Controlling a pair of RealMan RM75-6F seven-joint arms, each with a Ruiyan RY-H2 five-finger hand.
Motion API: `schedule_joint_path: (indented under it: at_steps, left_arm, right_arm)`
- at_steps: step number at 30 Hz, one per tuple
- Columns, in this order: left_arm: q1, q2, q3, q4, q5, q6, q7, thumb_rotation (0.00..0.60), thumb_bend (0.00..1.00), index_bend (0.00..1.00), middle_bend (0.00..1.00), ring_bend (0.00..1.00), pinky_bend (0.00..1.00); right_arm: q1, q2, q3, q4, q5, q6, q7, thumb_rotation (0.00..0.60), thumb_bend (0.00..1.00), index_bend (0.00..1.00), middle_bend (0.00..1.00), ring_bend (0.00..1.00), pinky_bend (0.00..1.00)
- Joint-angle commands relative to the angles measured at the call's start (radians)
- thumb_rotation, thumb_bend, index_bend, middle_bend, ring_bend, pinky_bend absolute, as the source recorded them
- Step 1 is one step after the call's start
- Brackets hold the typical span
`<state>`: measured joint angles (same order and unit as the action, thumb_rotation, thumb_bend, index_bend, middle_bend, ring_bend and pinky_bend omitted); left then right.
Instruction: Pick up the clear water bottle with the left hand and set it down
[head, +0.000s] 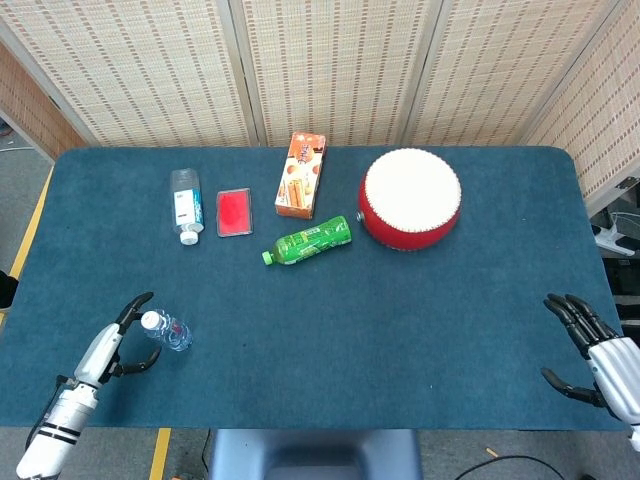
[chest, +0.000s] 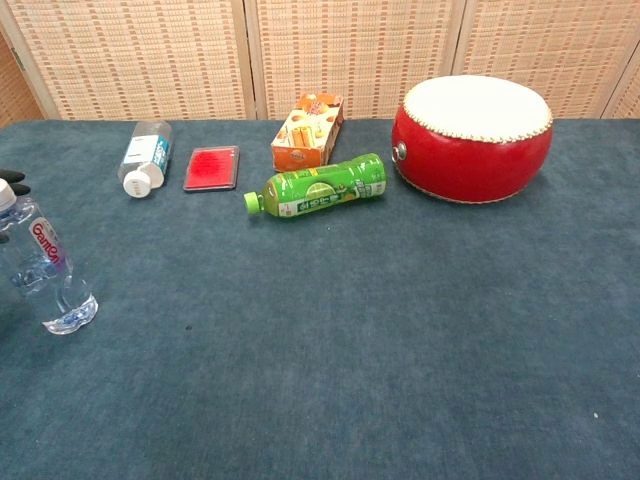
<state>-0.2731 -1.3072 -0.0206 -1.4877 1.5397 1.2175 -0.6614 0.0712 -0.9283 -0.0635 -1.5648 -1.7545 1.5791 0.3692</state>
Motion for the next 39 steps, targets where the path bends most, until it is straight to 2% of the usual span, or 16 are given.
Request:
schedule_joint_path:
  at_steps: [1,12,15,16,19,20,22,24,30,39]
  left_arm:
    - [-0.006,-0.012,0.000,-0.005,0.000,0.002,-0.006,0.600,0.36,0.00,0.00,0.00,0.17]
    - [-0.011,-0.154,-0.063,0.057,-0.073,0.044,-0.019,0.600,0.36,0.00,0.00,0.00,0.15]
    - [-0.003,-0.188,-0.082,0.065,-0.088,0.075,-0.026,0.600,0.36,0.00,0.08,0.09,0.15]
    - [0.000,-0.196,-0.088,0.065,-0.098,0.083,-0.028,0.600,0.36,0.02,0.14,0.13,0.15]
    - [0.015,-0.226,-0.121,0.051,-0.146,0.112,-0.011,0.600,0.41,0.21,0.33,0.28,0.20]
    - [0.018,-0.232,-0.129,0.047,-0.157,0.118,-0.005,0.600,0.45,0.32,0.42,0.35,0.27]
    - [0.020,-0.232,-0.134,0.040,-0.168,0.117,0.018,0.600,0.51,0.42,0.52,0.44,0.35]
    - [0.021,-0.232,-0.132,0.039,-0.169,0.119,0.042,0.600,0.55,0.48,0.58,0.50,0.41]
    - [0.021,-0.266,-0.142,0.077,-0.161,0.157,0.134,0.600,0.59,0.51,0.61,0.54,0.48]
    - [0.026,-0.295,-0.156,0.087,-0.113,0.248,0.215,0.600,0.60,0.53,0.64,0.57,0.55]
  right_arm:
    - [0.009,0.003,0.001,0.000,0.003,-0.016,0.007,0.600,0.18,0.00,0.04,0.00,0.29]
    - [0.024,0.009,-0.001,-0.003,0.007,-0.041,0.014,0.600,0.18,0.00,0.04,0.00,0.29]
    - [0.028,0.012,0.000,-0.007,0.013,-0.050,0.019,0.600,0.18,0.00,0.04,0.00,0.29]
    - [0.029,0.013,0.000,-0.008,0.016,-0.053,0.019,0.600,0.18,0.00,0.04,0.00,0.29]
    - [0.031,0.014,0.001,-0.011,0.019,-0.057,0.017,0.600,0.18,0.00,0.04,0.00,0.29]
    - [0.032,0.014,0.000,-0.011,0.018,-0.059,0.016,0.600,0.18,0.00,0.04,0.00,0.29]
    - [0.033,0.015,-0.001,-0.012,0.017,-0.061,0.015,0.600,0.18,0.00,0.04,0.00,0.29]
    - [0.034,0.015,-0.002,-0.013,0.017,-0.063,0.013,0.600,0.18,0.00,0.04,0.00,0.29]
    - [0.037,0.016,-0.004,-0.017,0.017,-0.071,0.009,0.600,0.18,0.00,0.04,0.00,0.29]
    - [0.039,0.019,-0.006,-0.017,0.017,-0.074,0.013,0.600,0.18,0.00,0.04,0.00,0.29]
